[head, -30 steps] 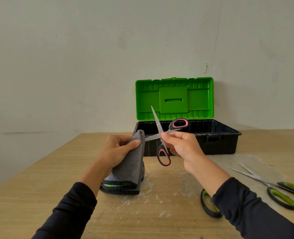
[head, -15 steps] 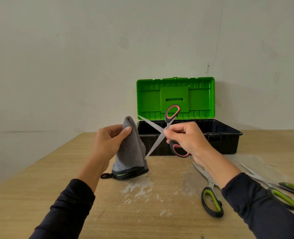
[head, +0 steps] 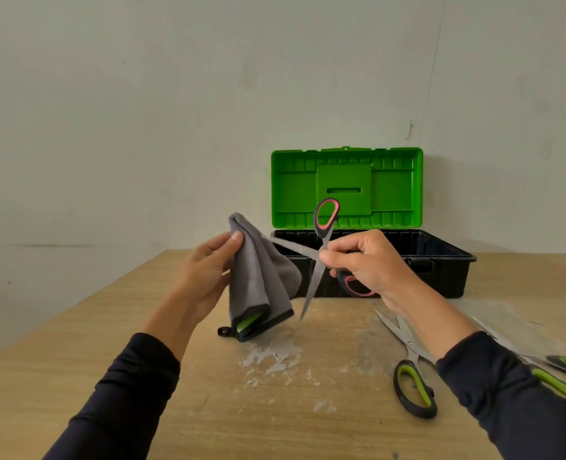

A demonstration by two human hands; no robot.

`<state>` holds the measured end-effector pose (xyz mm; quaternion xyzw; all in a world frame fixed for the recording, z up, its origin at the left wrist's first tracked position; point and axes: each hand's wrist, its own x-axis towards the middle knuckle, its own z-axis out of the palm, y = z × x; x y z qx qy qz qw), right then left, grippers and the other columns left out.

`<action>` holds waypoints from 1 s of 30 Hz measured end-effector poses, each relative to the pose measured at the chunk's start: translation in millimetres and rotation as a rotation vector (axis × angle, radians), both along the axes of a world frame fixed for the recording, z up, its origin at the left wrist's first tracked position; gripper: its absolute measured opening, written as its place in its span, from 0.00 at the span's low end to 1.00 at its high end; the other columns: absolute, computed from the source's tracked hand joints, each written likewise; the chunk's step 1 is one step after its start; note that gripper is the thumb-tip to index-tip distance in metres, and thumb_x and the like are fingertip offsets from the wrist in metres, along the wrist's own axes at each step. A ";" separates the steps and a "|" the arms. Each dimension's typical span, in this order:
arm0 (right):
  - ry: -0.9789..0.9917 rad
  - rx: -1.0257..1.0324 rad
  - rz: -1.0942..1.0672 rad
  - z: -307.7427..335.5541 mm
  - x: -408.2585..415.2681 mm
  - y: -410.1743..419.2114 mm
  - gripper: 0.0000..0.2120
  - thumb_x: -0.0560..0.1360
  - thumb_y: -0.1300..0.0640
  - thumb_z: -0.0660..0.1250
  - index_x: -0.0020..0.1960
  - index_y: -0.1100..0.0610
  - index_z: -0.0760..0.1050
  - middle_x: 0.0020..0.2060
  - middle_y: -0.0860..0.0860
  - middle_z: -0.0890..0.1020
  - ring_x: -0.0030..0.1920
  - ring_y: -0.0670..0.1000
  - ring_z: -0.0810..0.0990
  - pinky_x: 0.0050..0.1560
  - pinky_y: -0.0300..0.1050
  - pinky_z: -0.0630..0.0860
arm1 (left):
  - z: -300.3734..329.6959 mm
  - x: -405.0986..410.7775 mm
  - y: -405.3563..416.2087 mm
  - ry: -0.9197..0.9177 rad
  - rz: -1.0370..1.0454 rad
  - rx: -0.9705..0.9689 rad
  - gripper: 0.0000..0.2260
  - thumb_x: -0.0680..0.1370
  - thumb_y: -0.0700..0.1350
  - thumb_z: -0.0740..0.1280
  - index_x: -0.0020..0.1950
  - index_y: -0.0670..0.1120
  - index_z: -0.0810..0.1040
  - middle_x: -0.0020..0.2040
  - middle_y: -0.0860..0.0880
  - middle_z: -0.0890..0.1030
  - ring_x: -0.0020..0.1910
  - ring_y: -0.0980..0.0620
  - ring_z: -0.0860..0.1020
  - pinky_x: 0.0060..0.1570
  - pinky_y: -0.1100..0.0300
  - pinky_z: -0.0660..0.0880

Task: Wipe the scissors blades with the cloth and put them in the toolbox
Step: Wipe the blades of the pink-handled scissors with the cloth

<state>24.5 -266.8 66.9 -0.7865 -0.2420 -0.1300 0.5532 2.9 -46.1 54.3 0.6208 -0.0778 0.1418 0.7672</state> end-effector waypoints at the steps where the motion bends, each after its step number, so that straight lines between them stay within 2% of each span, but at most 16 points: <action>1: -0.009 -0.076 -0.021 1.4 1.2 -2.3 0.06 0.71 0.61 0.71 0.36 0.58 0.83 0.29 0.55 0.81 0.32 0.51 0.78 0.44 0.47 0.76 | 2.3 -1.1 3.1 -0.013 0.012 -0.006 0.09 0.78 0.47 0.62 0.48 0.48 0.81 0.42 0.51 0.81 0.41 0.53 0.77 0.41 0.61 0.74; 3: -0.009 -0.208 -0.037 2.3 2.1 -3.5 0.06 0.71 0.60 0.72 0.36 0.59 0.84 0.27 0.54 0.81 0.30 0.50 0.77 0.40 0.45 0.76 | 5.8 -4.2 3.9 -0.038 0.012 0.070 0.09 0.78 0.47 0.62 0.48 0.48 0.81 0.40 0.52 0.81 0.39 0.54 0.77 0.40 0.62 0.75; 7: -0.030 -0.352 -0.010 2.1 -1.3 3.3 0.06 0.70 0.61 0.72 0.36 0.61 0.84 0.25 0.50 0.79 0.24 0.41 0.74 0.30 0.32 0.70 | 4.8 -5.9 -11.9 -0.101 0.032 0.504 0.08 0.77 0.46 0.65 0.48 0.45 0.83 0.41 0.50 0.83 0.40 0.57 0.79 0.41 0.66 0.76; 9: -0.047 -0.370 -0.007 1.8 -3.1 5.5 0.06 0.69 0.60 0.73 0.34 0.59 0.83 0.25 0.49 0.79 0.23 0.40 0.73 0.28 0.29 0.68 | 2.1 -5.0 -18.4 -0.125 0.015 0.623 0.06 0.76 0.44 0.67 0.47 0.45 0.83 0.41 0.50 0.83 0.41 0.59 0.80 0.40 0.69 0.75; 12: -0.054 -0.310 0.024 0.9 -3.1 3.8 0.09 0.69 0.61 0.73 0.30 0.56 0.81 0.25 0.51 0.80 0.25 0.42 0.75 0.30 0.31 0.70 | 1.2 -3.1 -19.0 -0.102 0.041 0.676 0.05 0.73 0.47 0.70 0.47 0.48 0.81 0.41 0.49 0.85 0.41 0.55 0.82 0.40 0.66 0.76; 15: -0.059 -0.238 0.044 0.7 -1.3 2.3 0.07 0.68 0.61 0.73 0.32 0.58 0.82 0.26 0.53 0.81 0.29 0.47 0.78 0.36 0.38 0.74 | 0.9 -2.6 -19.0 -0.080 0.034 0.678 0.08 0.72 0.51 0.70 0.47 0.49 0.81 0.39 0.50 0.85 0.38 0.54 0.83 0.40 0.62 0.79; 20: -0.074 -0.273 0.051 -1.8 -1.7 6.0 0.06 0.68 0.62 0.74 0.33 0.59 0.82 0.27 0.55 0.82 0.30 0.49 0.79 0.40 0.48 0.78 | -1.3 -4.7 -20.5 -0.144 0.012 0.752 0.04 0.72 0.47 0.71 0.45 0.50 0.83 0.37 0.53 0.85 0.36 0.59 0.81 0.36 0.68 0.75; 25: -0.082 -0.281 0.040 -2.5 -2.1 9.2 0.03 0.66 0.63 0.75 0.35 0.58 0.84 0.29 0.54 0.83 0.30 0.47 0.80 0.38 0.39 0.77 | -2.6 -6.3 -23.9 -0.182 -0.030 0.803 0.05 0.72 0.44 0.72 0.47 0.48 0.84 0.39 0.53 0.84 0.36 0.60 0.81 0.37 0.70 0.76; 27: -0.073 -0.277 0.027 -4.3 -1.6 8.9 0.02 0.66 0.63 0.76 0.35 0.58 0.84 0.29 0.54 0.84 0.30 0.46 0.81 0.40 0.39 0.77 | -3.0 -7.7 -25.8 -0.205 -0.041 0.845 0.05 0.72 0.44 0.71 0.47 0.48 0.84 0.39 0.54 0.84 0.36 0.62 0.81 0.37 0.70 0.75; 29: -0.048 -0.269 0.036 -6.5 -1.3 7.3 0.01 0.66 0.63 0.76 0.36 0.59 0.84 0.29 0.54 0.84 0.30 0.46 0.81 0.41 0.39 0.78 | -2.0 -8.9 -27.5 -0.216 -0.059 0.924 0.05 0.74 0.44 0.69 0.47 0.46 0.83 0.38 0.52 0.84 0.36 0.59 0.81 0.38 0.65 0.77; 30: -0.031 -0.263 0.045 -7.5 -1.6 6.4 0.01 0.66 0.63 0.76 0.36 0.59 0.84 0.29 0.55 0.84 0.30 0.47 0.82 0.41 0.39 0.78 | -1.7 -8.7 -28.0 -0.223 -0.068 0.979 0.06 0.75 0.45 0.68 0.47 0.44 0.83 0.38 0.48 0.84 0.37 0.54 0.81 0.40 0.59 0.78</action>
